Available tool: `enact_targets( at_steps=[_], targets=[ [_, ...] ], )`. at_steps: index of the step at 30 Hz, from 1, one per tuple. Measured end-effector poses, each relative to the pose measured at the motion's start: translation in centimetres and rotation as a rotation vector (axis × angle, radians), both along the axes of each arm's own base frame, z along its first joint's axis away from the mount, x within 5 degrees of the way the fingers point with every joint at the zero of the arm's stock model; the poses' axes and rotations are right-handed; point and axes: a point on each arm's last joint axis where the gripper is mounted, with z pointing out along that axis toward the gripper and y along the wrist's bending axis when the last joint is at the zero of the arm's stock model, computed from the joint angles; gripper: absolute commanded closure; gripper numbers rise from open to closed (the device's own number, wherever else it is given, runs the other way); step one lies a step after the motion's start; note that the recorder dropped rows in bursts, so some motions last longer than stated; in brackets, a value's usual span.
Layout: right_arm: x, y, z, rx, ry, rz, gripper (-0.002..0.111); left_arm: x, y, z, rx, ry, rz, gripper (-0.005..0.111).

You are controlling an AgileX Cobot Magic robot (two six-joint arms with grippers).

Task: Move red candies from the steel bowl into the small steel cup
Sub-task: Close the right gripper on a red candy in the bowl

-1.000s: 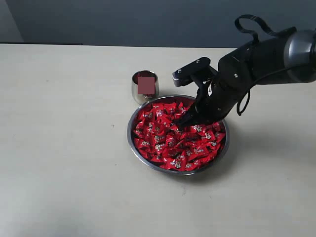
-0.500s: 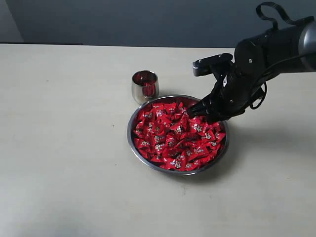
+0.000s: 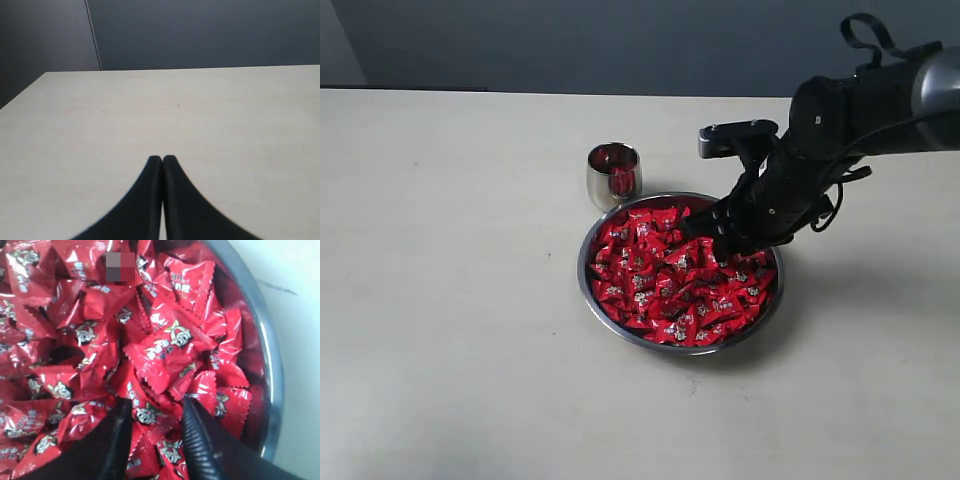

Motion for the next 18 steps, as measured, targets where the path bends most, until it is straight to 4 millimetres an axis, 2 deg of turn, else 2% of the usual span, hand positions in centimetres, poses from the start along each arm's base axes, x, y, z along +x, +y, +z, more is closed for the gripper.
enact_targets(
  at_steps=[4, 18],
  targets=[
    [0.05, 0.03, -0.51, -0.006, 0.010, 0.000, 0.074, 0.00, 0.00, 0.00, 0.000, 0.000, 0.000, 0.106],
    [0.22, 0.06, -0.47, -0.004, -0.012, 0.006, 0.074, 0.00, 0.00, 0.00, 0.000, 0.000, 0.000, 0.106]
  ],
)
